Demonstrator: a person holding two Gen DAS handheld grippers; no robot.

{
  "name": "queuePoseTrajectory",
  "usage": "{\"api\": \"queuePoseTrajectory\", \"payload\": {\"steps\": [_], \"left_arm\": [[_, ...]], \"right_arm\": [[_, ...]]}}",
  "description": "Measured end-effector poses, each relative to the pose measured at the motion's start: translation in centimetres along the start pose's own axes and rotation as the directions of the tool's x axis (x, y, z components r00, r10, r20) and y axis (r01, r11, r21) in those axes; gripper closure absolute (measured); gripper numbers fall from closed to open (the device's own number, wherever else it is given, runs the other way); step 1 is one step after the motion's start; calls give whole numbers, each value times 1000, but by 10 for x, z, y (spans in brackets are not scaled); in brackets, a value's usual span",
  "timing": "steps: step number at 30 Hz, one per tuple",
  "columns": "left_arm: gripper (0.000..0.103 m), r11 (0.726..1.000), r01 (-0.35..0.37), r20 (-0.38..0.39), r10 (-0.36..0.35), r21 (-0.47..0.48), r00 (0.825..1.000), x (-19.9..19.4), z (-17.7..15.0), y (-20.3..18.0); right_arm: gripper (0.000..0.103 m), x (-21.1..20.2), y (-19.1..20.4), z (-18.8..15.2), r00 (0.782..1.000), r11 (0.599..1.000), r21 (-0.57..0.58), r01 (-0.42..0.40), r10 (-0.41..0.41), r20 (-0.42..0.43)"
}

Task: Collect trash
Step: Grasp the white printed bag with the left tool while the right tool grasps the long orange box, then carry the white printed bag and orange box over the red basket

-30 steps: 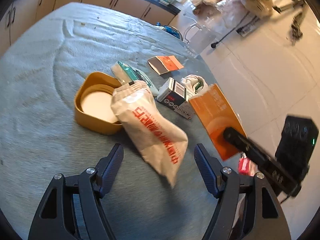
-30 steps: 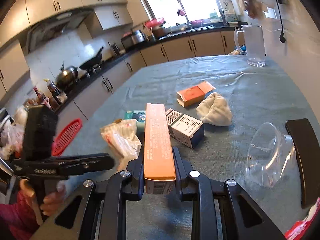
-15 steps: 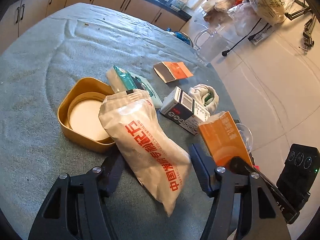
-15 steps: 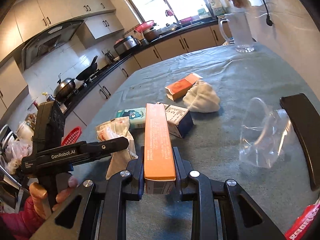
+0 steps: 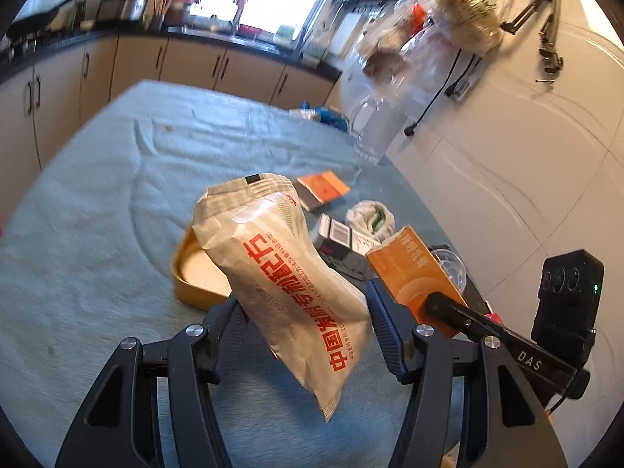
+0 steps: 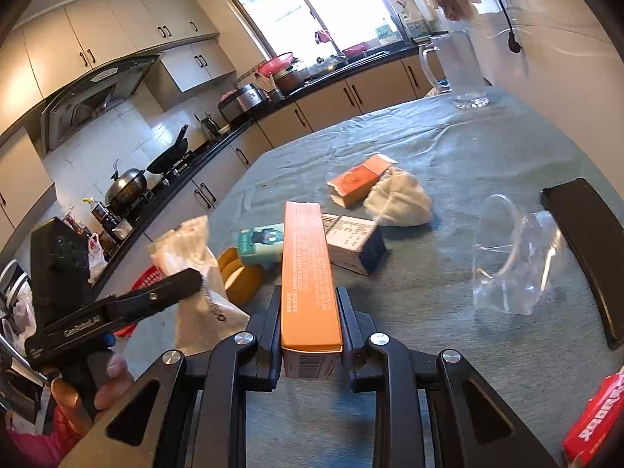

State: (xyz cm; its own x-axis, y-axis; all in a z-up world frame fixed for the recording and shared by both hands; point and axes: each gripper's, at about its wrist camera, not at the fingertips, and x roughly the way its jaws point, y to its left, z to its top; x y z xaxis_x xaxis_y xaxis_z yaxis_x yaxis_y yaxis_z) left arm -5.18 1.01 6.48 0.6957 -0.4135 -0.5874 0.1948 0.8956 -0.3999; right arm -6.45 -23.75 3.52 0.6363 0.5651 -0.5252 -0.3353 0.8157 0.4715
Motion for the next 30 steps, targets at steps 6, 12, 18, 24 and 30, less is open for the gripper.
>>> {"api": "queuePoseTrajectory", "payload": {"steps": [6, 12, 18, 24, 30], "left_arm": [[44, 998, -51, 53, 50, 28, 997, -23, 1, 16], [44, 995, -99, 84, 96, 24, 992, -37, -1, 36], [44, 993, -116, 95, 116, 2, 989, -46, -2, 56], [44, 991, -136, 106, 136, -6, 985, -53, -4, 68], [44, 989, -144, 115, 145, -19, 983, -61, -6, 78]], "right_arm": [[77, 10, 17, 0, 1000, 1000, -15, -22, 21, -18], [77, 20, 33, -2, 998, 999, -29, -44, 43, -40], [77, 29, 46, -2, 996, 997, -39, -61, 59, -59], [77, 39, 55, -2, 994, 996, -42, -81, 77, -77], [77, 49, 75, -1, 990, 993, -66, -103, 96, -101]]}}
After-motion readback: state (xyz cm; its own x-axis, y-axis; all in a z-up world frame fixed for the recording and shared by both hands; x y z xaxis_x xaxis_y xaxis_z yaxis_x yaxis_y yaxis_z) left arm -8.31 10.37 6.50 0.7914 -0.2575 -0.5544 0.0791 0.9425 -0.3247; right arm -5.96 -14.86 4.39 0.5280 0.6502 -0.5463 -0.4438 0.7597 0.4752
